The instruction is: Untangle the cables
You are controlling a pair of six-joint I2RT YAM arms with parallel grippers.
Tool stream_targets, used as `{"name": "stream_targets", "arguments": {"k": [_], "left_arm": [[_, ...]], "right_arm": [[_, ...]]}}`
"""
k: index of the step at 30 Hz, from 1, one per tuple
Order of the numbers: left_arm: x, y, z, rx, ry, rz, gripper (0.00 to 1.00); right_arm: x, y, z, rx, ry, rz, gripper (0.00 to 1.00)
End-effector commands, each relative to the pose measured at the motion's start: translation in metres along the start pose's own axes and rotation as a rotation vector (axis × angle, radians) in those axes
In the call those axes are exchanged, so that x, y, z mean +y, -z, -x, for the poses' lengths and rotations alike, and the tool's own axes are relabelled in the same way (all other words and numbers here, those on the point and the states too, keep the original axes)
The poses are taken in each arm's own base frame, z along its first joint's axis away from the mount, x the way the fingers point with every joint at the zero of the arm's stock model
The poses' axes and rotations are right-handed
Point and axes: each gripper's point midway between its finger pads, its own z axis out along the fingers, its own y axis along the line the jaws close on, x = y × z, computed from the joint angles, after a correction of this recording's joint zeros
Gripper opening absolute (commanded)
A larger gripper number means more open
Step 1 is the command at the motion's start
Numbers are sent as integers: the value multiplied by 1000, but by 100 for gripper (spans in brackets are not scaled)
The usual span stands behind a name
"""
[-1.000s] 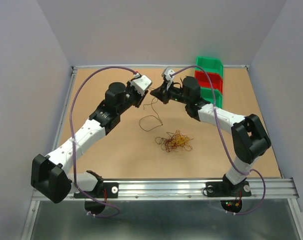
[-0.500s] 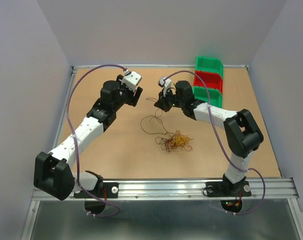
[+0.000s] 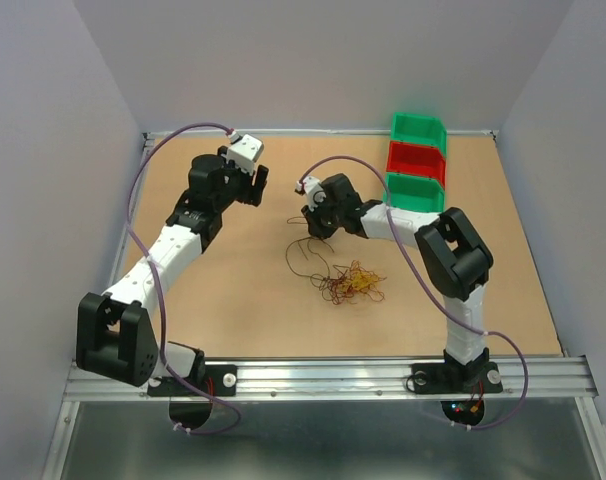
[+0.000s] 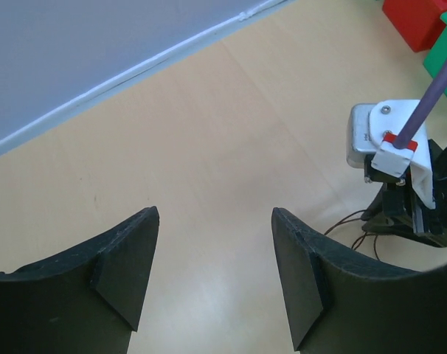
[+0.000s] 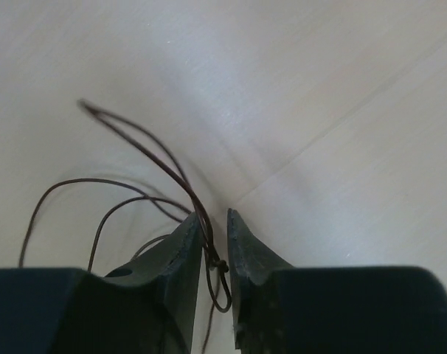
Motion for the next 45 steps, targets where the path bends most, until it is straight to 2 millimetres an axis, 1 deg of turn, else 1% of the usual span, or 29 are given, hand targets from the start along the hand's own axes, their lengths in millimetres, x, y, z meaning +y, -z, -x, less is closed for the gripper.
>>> {"name": "stream_targets", "arguments": {"k": [1,3,4,8,12,14,17,21,23,24,25,26,27,28,30,33,35,38,39,40,41,42,45], "left_arm": [[-2,-3,35,-93,-5,-25,73],[-1,-4,33,-88,-6,-24,73],[-1,-4,32,-87,-7,-26,74],[-1,-3,34,-91,-11,-28,74],[-1,-5,32,-86,-11,-26,74],[-1,-5,31,-84,-10,-26,74],[-1,-6,32,-85,-11,-27,74],[0,-7,30,-80,-12,-25,74],[-1,-8,29,-77,-17,-33,74],[-4,-9,28,-71,-21,-51,74],[-5,-9,27,-70,-23,-59,74],[-6,-10,27,-66,-24,-63,73],[-6,-10,26,-65,-24,-67,74],[-6,-11,26,-63,-22,-64,74],[-6,-12,24,-57,-24,-65,74],[-7,-12,24,-55,-25,-70,74],[-8,-13,23,-50,-27,-77,74],[-11,-16,20,-37,-27,-102,74],[-12,-17,19,-32,-26,-106,74],[-13,-18,17,-24,-22,-112,73],[-13,-19,16,-19,-20,-113,74],[-14,-21,15,-14,-19,-117,74],[-13,-23,14,-7,-15,-120,73]], "right_arm": [[-9,-6,25,-42,44,-16,33],[-6,-7,24,-41,46,2,44],[-5,-7,24,-41,50,9,47],[-1,-8,18,-28,65,30,50],[3,-10,8,2,77,54,61],[4,-9,8,4,84,60,63],[9,-8,4,14,95,75,63],[7,-7,1,25,100,59,63],[4,-7,3,23,98,43,63],[4,-8,3,24,92,40,61],[5,-9,3,23,93,47,54],[6,-8,5,17,96,54,45],[9,-10,5,14,99,76,28],[10,-10,6,10,100,85,22],[12,-9,10,1,103,95,11],[13,-8,14,-9,107,101,1],[13,-4,21,-28,104,93,1],[8,2,37,-85,84,52,1],[6,4,47,-123,84,34,0],[5,7,46,-121,61,21,0],[6,8,52,-154,64,17,1],[4,16,65,-204,66,7,1],[7,30,79,-283,46,1,1]]}}
